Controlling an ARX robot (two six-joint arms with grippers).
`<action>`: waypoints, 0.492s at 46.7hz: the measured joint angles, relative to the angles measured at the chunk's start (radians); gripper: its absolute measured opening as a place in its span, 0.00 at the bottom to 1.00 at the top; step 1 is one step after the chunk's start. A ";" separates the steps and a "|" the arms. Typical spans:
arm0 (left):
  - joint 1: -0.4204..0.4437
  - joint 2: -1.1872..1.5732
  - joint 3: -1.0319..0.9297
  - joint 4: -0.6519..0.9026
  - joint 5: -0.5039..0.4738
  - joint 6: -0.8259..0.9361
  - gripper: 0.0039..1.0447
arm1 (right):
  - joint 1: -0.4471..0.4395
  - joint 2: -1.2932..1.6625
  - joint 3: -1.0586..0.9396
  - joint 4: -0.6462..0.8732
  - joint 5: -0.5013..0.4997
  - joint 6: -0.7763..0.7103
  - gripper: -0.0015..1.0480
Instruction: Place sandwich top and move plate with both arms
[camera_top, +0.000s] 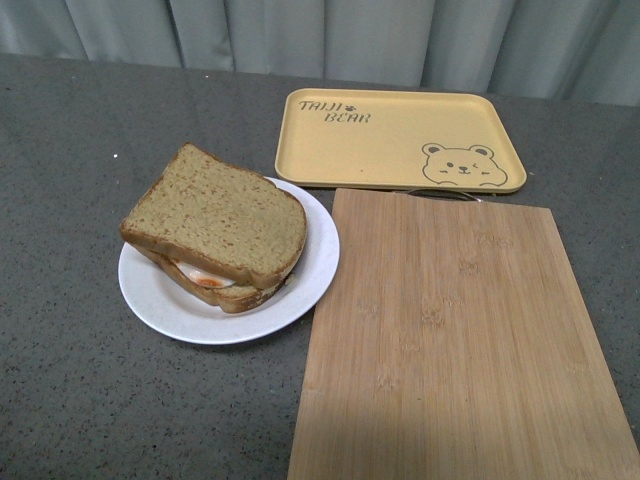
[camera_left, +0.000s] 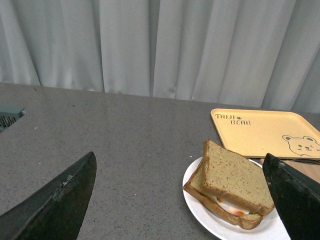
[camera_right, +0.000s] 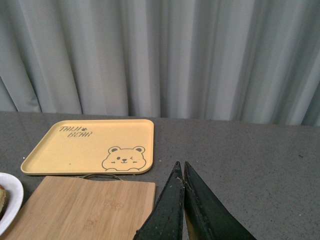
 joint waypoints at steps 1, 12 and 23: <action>0.000 0.000 0.000 0.000 0.000 0.000 0.94 | 0.000 -0.012 0.000 -0.011 0.000 0.000 0.01; 0.000 0.000 0.000 0.000 0.000 0.000 0.94 | 0.000 -0.124 0.000 -0.116 0.000 0.000 0.01; 0.000 0.000 0.000 0.000 0.000 0.000 0.94 | 0.000 -0.224 0.000 -0.215 0.000 0.000 0.01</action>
